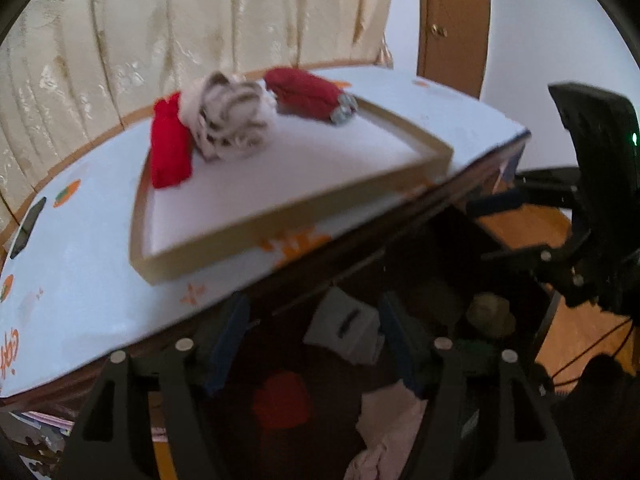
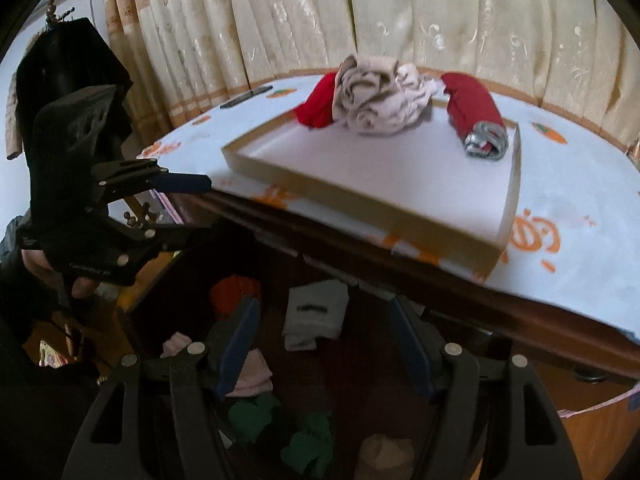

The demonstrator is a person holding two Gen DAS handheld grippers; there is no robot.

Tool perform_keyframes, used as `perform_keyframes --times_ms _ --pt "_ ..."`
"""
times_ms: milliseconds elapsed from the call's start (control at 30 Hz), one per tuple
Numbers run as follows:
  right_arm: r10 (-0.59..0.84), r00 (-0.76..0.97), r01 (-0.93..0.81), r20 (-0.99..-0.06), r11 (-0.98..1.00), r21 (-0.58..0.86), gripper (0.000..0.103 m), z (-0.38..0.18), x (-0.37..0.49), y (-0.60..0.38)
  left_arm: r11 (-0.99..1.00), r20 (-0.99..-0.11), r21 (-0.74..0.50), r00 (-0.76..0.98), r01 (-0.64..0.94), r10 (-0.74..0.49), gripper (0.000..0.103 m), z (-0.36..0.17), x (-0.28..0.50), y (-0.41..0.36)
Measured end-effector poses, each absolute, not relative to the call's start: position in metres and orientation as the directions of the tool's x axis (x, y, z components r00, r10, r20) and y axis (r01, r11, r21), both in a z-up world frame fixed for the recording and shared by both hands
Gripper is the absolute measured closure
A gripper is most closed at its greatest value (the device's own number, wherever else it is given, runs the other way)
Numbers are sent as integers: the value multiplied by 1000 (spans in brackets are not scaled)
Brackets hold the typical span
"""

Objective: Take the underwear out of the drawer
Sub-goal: 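Lower both open tools back into the drawer toward the remaining clothes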

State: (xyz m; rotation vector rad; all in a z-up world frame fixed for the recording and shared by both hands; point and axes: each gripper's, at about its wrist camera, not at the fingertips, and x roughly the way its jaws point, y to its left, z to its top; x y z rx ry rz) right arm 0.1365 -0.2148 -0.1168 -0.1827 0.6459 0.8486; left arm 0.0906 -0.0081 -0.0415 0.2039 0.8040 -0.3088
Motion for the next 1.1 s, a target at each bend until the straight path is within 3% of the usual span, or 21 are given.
perform_keyframes --times_ms 700,1100 --pt "593 459 -810 -661 585 -37 34 -147 116 -204 869 -887 83 434 488 -159 35 -105 75 -9" --pt "584 436 -823 -685 566 -41 34 -158 119 -201 804 -949 -46 225 593 -220 35 -134 73 -24"
